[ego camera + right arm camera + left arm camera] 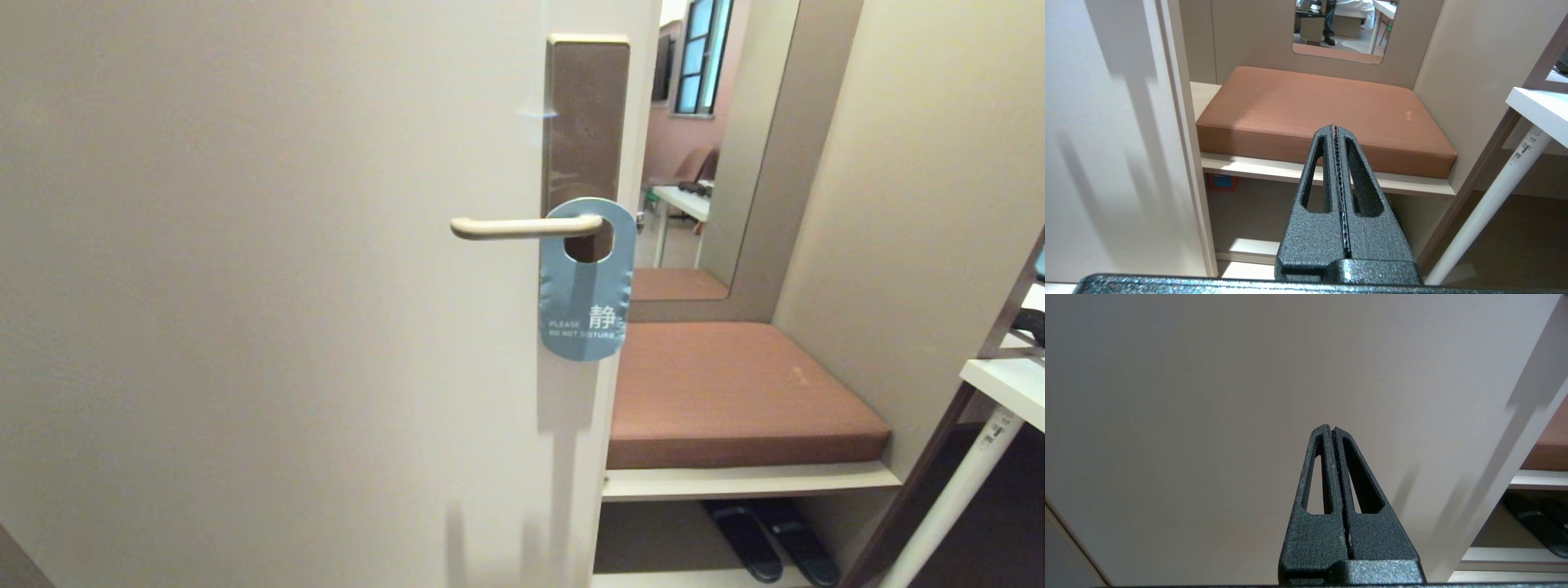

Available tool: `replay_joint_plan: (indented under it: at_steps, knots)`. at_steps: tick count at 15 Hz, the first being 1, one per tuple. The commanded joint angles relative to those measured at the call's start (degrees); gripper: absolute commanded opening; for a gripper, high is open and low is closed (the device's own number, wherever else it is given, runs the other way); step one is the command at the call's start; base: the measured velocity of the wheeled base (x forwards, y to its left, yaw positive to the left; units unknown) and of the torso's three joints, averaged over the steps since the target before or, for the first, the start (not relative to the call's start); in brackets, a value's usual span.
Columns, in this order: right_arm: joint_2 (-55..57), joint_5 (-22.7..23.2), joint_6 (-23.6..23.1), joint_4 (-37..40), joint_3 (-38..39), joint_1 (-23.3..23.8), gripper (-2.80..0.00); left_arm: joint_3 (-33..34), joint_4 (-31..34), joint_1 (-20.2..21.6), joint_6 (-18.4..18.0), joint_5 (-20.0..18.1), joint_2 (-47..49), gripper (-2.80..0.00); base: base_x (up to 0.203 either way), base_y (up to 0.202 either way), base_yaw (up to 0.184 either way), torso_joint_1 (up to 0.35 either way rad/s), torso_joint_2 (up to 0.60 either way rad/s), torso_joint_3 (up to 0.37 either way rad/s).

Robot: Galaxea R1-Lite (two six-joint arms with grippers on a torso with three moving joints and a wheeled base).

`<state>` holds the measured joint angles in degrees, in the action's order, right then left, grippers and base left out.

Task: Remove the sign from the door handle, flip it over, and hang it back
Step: Take down the sign

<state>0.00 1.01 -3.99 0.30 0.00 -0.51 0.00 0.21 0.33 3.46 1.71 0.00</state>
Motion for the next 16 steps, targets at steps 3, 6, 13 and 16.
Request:
replay_joint_plan:
  at_steps: [3,6,13,16]
  knots:
    - [0.0,0.0,0.2,0.0,0.0,0.0,-2.80,0.0,0.1,0.0,0.1,0.1,0.0,-2.80,0.000,0.000,0.000,0.000,0.00,0.000]
    - [0.0,0.1,-0.3,0.1,0.0,0.0,-2.80,0.0,0.0,0.0,0.1,0.1,0.0,-2.80,0.000,0.000,0.000,0.000,0.00,0.000]
    - [0.1,0.6,-0.4,3.6,-7.2,0.0,-2.80,0.0,0.0,0.0,0.1,0.1,0.0,-2.80,0.000,0.000,0.000,0.000,0.00,0.000]
    - [4.8,-1.2,-0.2,8.3,-13.8,0.0,-2.80,0.0,0.0,0.0,0.1,0.1,0.0,-2.80,0.000,0.000,0.000,0.000,0.00,0.000]
